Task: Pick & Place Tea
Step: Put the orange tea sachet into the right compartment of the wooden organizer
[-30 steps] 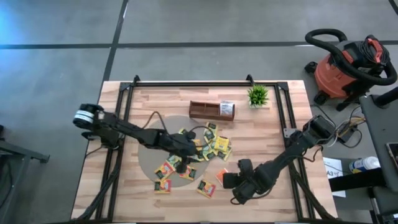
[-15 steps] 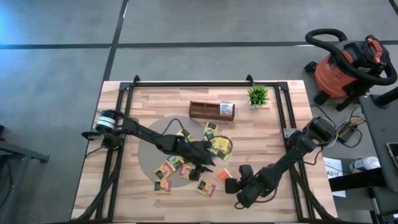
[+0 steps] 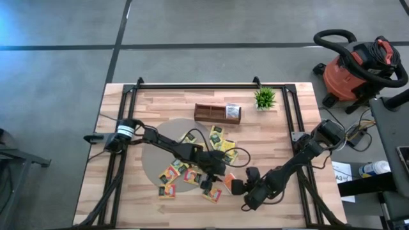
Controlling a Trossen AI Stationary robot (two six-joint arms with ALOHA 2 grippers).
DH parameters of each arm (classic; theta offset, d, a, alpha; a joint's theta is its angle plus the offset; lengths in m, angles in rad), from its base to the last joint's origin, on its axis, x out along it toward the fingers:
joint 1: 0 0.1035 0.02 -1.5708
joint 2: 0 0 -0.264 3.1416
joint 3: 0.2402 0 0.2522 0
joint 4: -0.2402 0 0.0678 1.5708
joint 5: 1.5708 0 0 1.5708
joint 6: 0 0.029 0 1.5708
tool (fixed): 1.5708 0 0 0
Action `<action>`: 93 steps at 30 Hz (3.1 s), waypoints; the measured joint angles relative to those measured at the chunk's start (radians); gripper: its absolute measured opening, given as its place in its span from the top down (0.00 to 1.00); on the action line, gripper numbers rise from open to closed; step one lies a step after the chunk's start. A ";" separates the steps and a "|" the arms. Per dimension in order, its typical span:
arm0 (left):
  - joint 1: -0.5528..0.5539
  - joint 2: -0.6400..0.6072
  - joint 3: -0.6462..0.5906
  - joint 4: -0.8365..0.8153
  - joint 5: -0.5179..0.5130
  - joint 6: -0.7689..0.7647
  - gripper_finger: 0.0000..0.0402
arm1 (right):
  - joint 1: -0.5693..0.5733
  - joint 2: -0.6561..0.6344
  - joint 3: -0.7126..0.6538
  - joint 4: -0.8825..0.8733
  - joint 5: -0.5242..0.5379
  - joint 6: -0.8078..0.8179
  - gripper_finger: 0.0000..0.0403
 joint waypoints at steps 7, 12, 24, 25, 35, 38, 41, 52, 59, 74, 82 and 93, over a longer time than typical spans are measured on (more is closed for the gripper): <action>-0.007 0.022 0.000 0.005 0.029 -0.010 0.67 | -0.026 -0.003 -0.031 0.056 0.006 0.000 0.47; -0.007 0.025 0.000 0.032 0.029 -0.010 0.67 | -0.043 -0.002 -0.031 0.062 0.006 -0.007 0.47; -0.008 0.025 0.000 0.074 0.035 -0.017 0.67 | -0.058 0.005 -0.034 0.073 0.114 -0.063 0.47; -0.008 0.025 0.000 0.074 0.036 -0.022 0.67 | -0.059 0.006 -0.035 0.072 0.136 -0.068 0.47; -0.015 0.025 -0.001 0.069 0.060 -0.045 0.67 | -0.095 0.007 -0.036 0.122 0.166 -0.169 0.47; -0.016 0.025 -0.002 0.066 0.053 -0.080 0.67 | -0.105 0.007 -0.036 0.152 0.164 -0.215 0.50; -0.018 0.023 -0.002 0.066 0.046 -0.118 0.67 | -0.109 0.006 -0.035 0.160 0.160 -0.240 0.56; -0.021 -0.075 -0.003 -0.062 -0.094 -0.076 0.67 | -0.111 0.003 -0.035 0.118 0.156 -0.224 0.76; -0.021 -0.125 -0.027 -0.202 -0.081 -0.081 0.67 | -0.111 0.003 -0.041 0.113 0.149 -0.213 0.75; -0.026 -0.065 -0.134 0.021 0.026 -0.120 0.67 | -0.164 0.003 -0.041 0.190 0.064 -0.318 0.64; -0.026 -0.058 -0.135 0.037 -0.018 -0.122 0.67 | -0.198 0.003 -0.041 0.240 0.015 -0.429 0.70; -0.024 -0.119 -0.138 0.028 -0.225 -0.203 0.67 | -0.197 0.002 -0.041 0.232 -0.038 -0.458 0.92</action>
